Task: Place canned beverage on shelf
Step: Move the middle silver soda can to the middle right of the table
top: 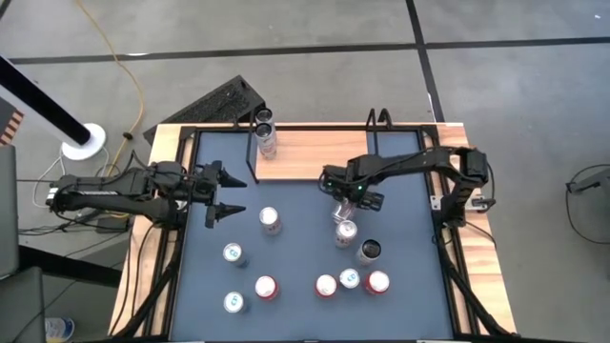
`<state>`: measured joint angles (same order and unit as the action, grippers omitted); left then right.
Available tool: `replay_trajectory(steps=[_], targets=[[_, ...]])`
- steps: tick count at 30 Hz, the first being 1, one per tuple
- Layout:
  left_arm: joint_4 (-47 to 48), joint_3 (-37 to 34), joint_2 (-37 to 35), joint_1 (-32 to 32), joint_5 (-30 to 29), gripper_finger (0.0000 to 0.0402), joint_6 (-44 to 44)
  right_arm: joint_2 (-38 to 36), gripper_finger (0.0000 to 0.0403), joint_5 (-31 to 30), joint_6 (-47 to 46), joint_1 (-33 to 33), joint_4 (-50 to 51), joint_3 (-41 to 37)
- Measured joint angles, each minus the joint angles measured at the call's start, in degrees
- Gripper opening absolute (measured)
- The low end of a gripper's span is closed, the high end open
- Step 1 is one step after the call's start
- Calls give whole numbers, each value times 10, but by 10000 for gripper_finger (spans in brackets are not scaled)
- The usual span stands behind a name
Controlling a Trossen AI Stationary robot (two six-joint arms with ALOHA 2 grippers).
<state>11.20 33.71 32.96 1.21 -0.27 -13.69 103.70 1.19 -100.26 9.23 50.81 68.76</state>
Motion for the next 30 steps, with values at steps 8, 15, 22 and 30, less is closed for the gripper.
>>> replay_trajectory(steps=[8,15,22,30], targets=[[4,0,0,0,-5,352,5,-17,233,-65,43,-11,6,3],[4,0,0,0,-6,352,10,-41,213,-206,54,-52,32,10],[5,0,0,0,-6,352,5,-38,171,-215,47,-101,36,11],[6,0,0,0,-11,352,5,-47,215,-148,117,-55,8,12]])
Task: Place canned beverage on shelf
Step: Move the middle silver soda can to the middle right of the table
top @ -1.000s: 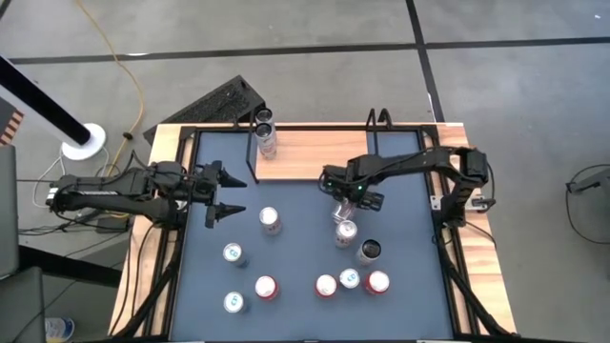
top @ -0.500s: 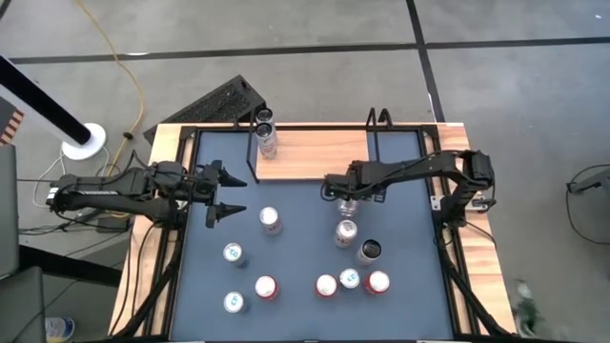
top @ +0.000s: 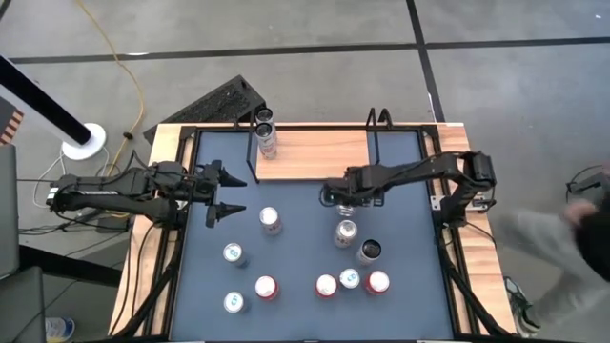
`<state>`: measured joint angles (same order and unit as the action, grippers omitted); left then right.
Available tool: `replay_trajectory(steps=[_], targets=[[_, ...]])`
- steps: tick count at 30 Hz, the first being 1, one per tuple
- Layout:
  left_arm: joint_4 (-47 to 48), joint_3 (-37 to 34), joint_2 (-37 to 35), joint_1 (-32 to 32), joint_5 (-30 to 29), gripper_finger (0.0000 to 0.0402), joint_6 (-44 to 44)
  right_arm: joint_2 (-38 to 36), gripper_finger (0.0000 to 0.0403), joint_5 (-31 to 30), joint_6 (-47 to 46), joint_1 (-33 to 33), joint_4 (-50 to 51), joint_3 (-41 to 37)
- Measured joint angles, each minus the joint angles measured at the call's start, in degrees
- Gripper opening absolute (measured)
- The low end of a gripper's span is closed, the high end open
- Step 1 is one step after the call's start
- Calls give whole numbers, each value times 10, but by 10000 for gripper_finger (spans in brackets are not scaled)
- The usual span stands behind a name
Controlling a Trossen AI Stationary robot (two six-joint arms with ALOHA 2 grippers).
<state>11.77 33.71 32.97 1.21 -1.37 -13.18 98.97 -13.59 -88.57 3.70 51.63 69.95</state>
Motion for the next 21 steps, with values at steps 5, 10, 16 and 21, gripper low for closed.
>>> replay_trajectory(steps=[5,10,16,21], targets=[[0,0,0,0,-10,352,5,9,295,60,60,51,-22,-1],[1,0,0,0,-10,352,5,8,342,61,92,88,-30,0],[2,0,0,0,-10,352,11,25,353,86,115,96,-32,0],[4,0,0,0,-15,352,12,72,349,123,123,90,-38,0]])
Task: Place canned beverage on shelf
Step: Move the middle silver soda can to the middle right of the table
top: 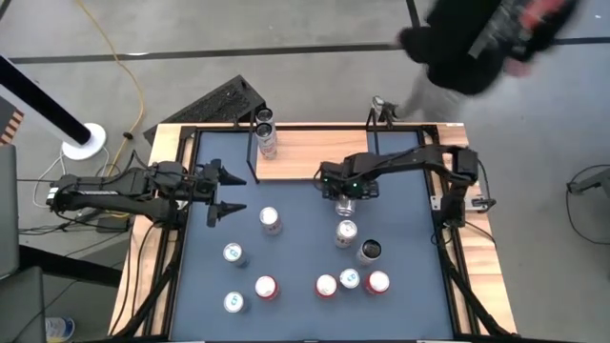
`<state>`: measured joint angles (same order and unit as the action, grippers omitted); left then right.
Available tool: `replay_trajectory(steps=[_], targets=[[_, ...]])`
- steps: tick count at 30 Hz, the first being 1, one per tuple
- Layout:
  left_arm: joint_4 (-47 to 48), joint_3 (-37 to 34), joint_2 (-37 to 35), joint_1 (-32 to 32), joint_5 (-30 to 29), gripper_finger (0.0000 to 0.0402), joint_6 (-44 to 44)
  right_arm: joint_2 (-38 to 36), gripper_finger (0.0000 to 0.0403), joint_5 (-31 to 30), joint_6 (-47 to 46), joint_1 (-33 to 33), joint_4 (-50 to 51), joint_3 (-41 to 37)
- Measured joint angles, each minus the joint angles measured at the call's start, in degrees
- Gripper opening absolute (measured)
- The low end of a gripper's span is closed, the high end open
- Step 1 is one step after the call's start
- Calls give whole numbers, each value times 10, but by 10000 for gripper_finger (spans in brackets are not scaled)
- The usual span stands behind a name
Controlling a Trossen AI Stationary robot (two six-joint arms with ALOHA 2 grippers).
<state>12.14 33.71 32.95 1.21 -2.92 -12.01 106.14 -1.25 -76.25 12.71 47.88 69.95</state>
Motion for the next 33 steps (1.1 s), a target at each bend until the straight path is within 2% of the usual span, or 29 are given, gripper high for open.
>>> replay_trajectory(steps=[4,11,16,28,33], targets=[[0,0,0,0,-8,352,-1,32,339,40,17,6,-6,2],[0,0,0,0,-9,352,-1,47,269,42,24,-1,-6,3],[0,0,0,0,-10,352,0,32,268,32,26,-7,-8,2],[5,0,0,0,-10,352,0,-20,268,-109,-29,-82,-3,-1],[5,0,0,0,-16,352,0,-20,268,-230,-90,-143,8,0]])
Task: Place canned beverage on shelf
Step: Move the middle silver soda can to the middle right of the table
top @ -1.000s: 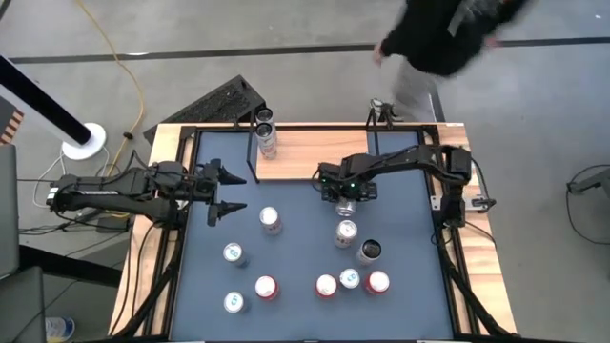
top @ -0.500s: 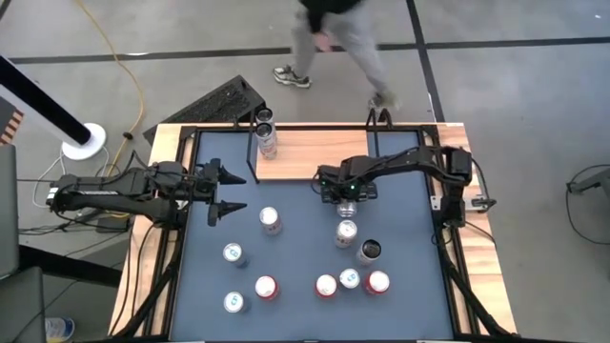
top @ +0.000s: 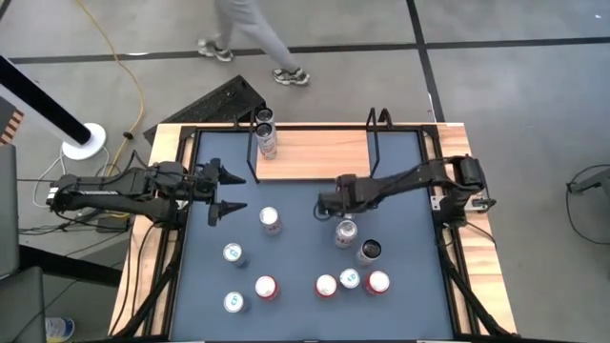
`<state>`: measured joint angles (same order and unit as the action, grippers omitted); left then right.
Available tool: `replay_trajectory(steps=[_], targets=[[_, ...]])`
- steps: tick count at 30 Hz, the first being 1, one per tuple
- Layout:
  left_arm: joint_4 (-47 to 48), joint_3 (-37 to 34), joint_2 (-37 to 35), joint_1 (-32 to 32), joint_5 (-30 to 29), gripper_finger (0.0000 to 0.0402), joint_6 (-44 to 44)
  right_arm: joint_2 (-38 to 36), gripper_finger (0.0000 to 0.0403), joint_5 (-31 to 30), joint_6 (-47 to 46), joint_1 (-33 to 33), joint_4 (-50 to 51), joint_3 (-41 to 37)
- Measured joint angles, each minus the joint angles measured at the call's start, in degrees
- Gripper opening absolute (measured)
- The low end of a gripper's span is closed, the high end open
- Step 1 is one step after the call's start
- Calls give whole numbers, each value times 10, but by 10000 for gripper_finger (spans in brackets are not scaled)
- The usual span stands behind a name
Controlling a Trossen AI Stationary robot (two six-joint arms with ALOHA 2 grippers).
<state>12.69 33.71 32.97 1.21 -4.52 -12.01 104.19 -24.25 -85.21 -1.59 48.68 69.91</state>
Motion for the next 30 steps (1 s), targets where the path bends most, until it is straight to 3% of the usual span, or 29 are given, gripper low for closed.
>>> replay_trajectory(steps=[6,11,19,30], targets=[[4,0,0,0,-19,352,0,2,268,-177,-96,-54,19,-23],[4,0,0,0,-24,352,0,2,268,-262,-158,-85,17,-65],[3,0,0,0,-60,352,-1,-3,268,-296,-262,-112,15,-124],[2,0,0,0,-99,352,-7,-67,268,-338,-227,-105,40,-128]])
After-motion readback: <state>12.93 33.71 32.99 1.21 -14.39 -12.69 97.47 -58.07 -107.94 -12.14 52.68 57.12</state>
